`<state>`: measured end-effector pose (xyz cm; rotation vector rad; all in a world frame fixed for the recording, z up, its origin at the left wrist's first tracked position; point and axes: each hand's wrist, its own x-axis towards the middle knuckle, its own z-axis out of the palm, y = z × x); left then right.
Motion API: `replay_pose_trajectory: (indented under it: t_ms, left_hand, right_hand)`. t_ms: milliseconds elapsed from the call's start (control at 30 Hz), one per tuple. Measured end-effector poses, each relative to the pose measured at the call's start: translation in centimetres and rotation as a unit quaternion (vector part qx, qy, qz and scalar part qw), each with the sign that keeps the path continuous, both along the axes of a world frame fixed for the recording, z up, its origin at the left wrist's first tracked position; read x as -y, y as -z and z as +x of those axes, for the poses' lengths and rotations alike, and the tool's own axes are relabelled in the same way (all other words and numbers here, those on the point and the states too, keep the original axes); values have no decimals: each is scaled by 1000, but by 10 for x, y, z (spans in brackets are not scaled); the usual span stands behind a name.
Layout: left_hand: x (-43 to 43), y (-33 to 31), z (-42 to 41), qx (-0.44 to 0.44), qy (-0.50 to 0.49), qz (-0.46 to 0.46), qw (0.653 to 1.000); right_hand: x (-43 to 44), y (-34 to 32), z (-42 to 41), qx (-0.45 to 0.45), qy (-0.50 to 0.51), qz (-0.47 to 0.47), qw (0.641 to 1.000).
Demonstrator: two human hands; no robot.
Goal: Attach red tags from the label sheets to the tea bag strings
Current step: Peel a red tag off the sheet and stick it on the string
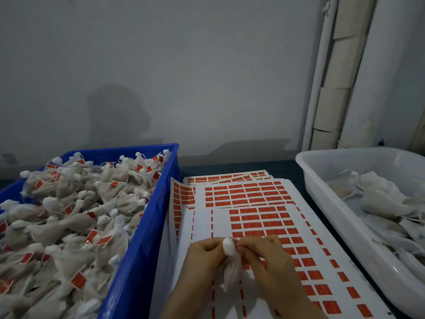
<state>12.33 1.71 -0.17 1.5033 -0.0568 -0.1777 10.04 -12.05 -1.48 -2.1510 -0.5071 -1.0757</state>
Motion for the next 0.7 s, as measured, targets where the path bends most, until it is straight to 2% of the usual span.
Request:
replay_pose_trajectory:
  t_ms: [200, 367, 467, 600, 700]
  left_hand:
    - [-2, 2, 1, -2, 12, 53, 999]
    - [-2, 3, -2, -5, 43, 89, 995]
    - [-3, 1, -2, 7, 43, 89, 995]
    - [0, 4, 0, 10, 38, 72, 997]
    - [0, 3, 0, 15, 26, 34, 999]
  right_hand:
    - [5, -3, 3, 56, 17, -33, 998]
    - [7, -4, 2, 51, 23, -38, 998]
    - [3, -11, -2, -24, 8, 11, 1000]
    - [-2, -10, -5, -188, -28, 189, 963]
    - [-1, -10, -4, -230, -48, 205, 950]
